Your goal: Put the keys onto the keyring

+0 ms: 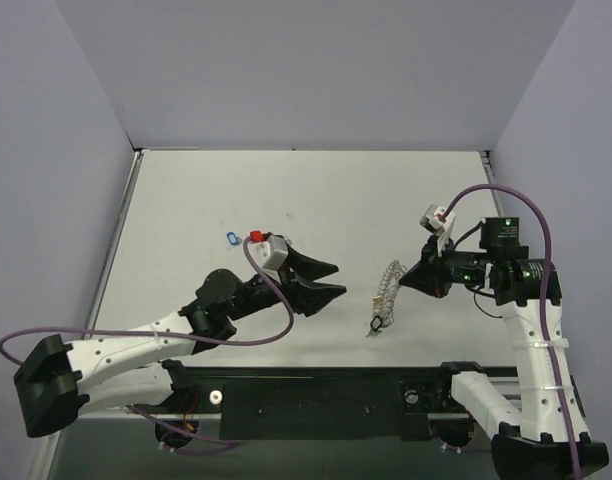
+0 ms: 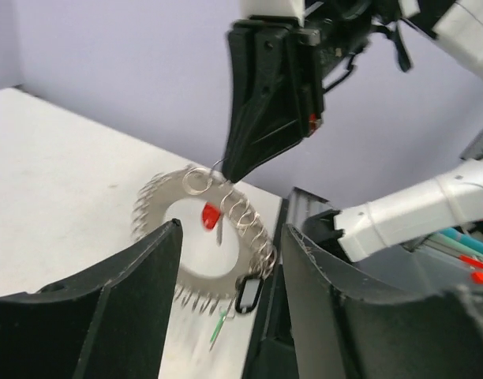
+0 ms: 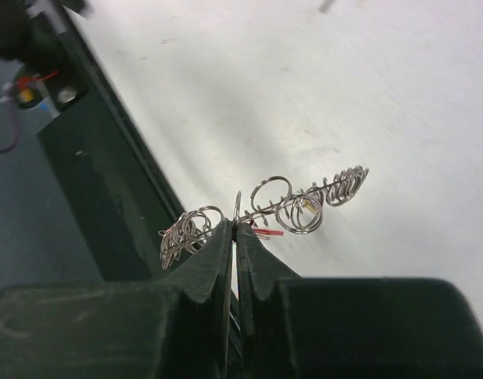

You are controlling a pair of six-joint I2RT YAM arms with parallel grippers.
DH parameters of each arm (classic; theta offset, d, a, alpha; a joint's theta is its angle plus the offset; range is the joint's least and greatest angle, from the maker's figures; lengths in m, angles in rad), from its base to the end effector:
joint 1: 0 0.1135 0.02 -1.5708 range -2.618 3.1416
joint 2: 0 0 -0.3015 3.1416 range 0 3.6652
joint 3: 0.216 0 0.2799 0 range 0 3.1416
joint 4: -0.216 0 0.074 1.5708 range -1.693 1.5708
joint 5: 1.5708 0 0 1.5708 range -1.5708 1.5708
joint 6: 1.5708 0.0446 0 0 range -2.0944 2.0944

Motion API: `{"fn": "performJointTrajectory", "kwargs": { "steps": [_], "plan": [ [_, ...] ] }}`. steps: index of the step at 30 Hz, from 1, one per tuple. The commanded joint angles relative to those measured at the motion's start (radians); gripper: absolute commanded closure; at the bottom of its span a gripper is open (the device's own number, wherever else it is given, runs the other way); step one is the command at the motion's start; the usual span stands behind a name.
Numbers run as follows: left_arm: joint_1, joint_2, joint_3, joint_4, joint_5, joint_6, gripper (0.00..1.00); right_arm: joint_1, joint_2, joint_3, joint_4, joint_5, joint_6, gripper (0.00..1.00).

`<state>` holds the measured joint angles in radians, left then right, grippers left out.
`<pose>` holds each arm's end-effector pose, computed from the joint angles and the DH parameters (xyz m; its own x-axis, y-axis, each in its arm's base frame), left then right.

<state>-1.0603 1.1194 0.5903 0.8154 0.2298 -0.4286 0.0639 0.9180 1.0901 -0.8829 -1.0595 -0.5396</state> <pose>0.1218 -0.2383 0.3318 -0.2719 -0.3426 -0.8993 0.9272 0.1569 -0.3402 0.1657 0.0496 0.3964 -0.2037 -0.2649 -0.9425 -0.9272 0.3613 0.0988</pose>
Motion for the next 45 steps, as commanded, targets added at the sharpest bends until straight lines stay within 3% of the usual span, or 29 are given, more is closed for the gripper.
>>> {"fn": "performJointTrajectory", "kwargs": {
  "steps": [1,7,11,18,31,39,45],
  "plan": [
    [0.094,-0.199,0.045,-0.440,-0.104,0.088,0.33,-0.136,-0.027,0.057,0.050,0.257,0.162,1.00],
    [0.198,-0.389,0.109,-0.868,-0.182,0.238,0.22,-0.357,0.042,0.102,0.015,0.352,0.155,1.00],
    [0.207,-0.460,0.083,-0.975,-0.254,0.329,0.21,-0.414,0.126,0.146,-0.007,0.440,0.130,1.00],
    [0.210,-0.552,0.036,-1.030,-0.279,0.379,0.21,-0.417,0.359,0.244,-0.007,0.680,0.135,1.00],
    [0.284,-0.555,0.017,-1.035,-0.238,0.395,0.21,-0.319,0.899,0.602,0.038,0.820,0.236,0.99],
    [0.362,-0.514,0.006,-1.006,-0.176,0.383,0.21,-0.265,1.156,0.887,0.018,0.895,0.233,0.80],
    [0.439,-0.491,-0.004,-0.972,-0.107,0.353,0.21,-0.274,1.144,0.924,0.022,0.796,0.239,0.69]
  ]
}}
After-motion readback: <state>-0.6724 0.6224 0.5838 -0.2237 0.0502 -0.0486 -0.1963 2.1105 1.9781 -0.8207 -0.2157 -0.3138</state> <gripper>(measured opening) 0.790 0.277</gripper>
